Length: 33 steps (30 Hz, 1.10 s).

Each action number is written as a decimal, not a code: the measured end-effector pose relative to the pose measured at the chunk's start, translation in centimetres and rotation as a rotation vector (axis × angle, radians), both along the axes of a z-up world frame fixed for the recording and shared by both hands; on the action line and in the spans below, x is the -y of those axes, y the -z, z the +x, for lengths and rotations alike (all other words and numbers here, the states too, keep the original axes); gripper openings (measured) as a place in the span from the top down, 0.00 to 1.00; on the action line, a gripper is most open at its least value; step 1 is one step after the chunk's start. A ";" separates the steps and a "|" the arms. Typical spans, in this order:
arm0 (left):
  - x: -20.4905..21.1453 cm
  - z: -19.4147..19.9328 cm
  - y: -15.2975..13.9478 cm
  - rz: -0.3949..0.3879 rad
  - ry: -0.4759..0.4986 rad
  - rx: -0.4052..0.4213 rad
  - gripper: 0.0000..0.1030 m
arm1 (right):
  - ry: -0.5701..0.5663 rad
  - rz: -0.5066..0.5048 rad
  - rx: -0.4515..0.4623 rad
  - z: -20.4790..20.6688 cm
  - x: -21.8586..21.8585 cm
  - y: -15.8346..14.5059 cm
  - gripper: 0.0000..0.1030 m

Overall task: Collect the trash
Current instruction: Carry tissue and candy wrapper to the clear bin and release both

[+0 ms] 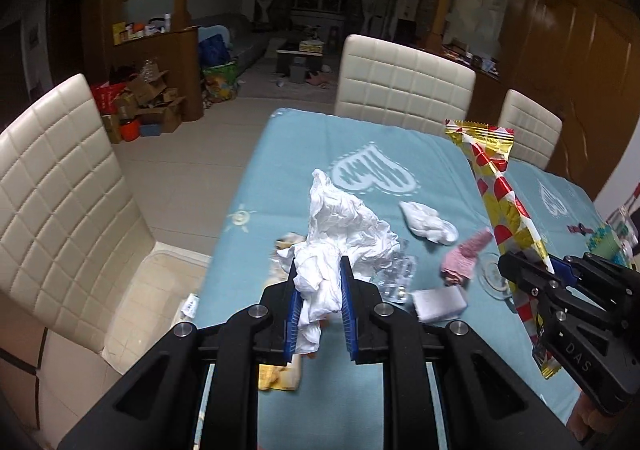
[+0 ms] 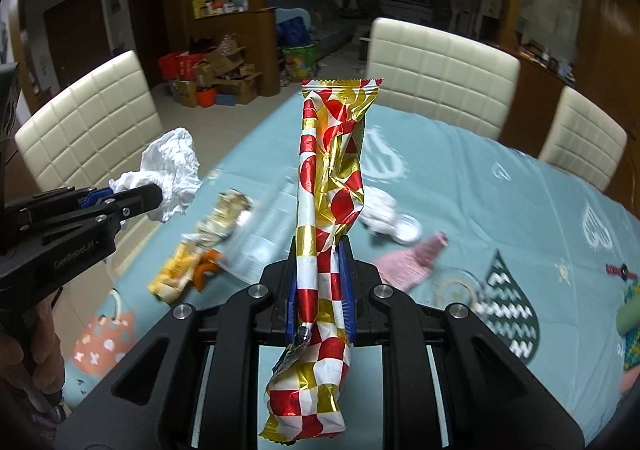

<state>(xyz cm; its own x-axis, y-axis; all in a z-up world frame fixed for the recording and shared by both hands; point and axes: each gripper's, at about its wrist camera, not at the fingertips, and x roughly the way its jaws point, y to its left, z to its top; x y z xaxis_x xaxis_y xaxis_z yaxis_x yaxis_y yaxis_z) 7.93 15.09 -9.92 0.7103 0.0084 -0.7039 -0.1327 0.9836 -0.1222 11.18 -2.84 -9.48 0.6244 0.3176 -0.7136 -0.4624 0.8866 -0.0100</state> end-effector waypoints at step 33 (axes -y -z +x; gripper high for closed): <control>-16.9 -3.1 3.1 -0.055 -0.390 -0.014 0.16 | -0.357 -0.011 -0.093 1.8 -18.3 2.6 0.81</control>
<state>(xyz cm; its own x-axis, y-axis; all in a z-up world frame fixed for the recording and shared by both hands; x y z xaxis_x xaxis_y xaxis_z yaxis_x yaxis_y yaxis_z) 4.87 32.02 -12.98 0.6516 0.2381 -0.7202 -0.4975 0.8509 -0.1687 12.99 15.43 -12.11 0.4074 0.4958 -0.7669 -0.7421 0.6692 0.0383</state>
